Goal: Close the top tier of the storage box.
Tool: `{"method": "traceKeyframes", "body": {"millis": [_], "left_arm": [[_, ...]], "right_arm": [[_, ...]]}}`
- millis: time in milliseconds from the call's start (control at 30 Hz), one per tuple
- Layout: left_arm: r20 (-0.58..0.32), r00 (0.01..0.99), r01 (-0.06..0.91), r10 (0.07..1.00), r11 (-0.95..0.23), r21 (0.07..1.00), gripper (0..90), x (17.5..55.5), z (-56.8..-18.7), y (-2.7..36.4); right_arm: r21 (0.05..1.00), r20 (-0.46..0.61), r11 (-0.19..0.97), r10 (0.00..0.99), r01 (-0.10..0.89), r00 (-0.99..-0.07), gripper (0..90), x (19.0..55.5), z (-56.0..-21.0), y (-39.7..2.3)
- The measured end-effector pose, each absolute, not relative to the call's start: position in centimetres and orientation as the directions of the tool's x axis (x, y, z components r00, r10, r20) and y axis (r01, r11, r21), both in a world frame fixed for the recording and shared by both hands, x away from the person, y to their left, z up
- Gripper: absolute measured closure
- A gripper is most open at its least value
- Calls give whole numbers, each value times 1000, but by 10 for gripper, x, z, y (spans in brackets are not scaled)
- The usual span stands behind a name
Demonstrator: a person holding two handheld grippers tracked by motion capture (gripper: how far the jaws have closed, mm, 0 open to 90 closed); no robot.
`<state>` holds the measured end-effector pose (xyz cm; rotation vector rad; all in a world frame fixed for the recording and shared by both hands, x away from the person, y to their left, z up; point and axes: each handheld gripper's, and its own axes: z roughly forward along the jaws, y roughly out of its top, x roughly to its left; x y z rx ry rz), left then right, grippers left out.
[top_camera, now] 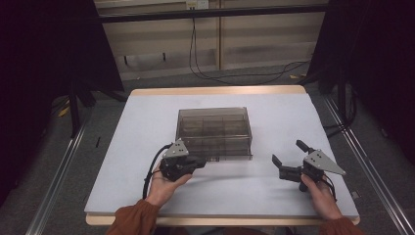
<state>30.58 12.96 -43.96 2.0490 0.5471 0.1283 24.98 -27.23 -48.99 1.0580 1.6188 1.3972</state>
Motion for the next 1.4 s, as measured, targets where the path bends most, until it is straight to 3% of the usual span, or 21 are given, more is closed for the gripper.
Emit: {"method": "traceKeyframes", "body": {"millis": [1400], "left_arm": [[-140, 879, 348, 456, -412, 842, 900, 319, -441, 124]], "right_arm": [[991, -15, 66, 920, 116, -391, 0, 250, -490, -272]]}}
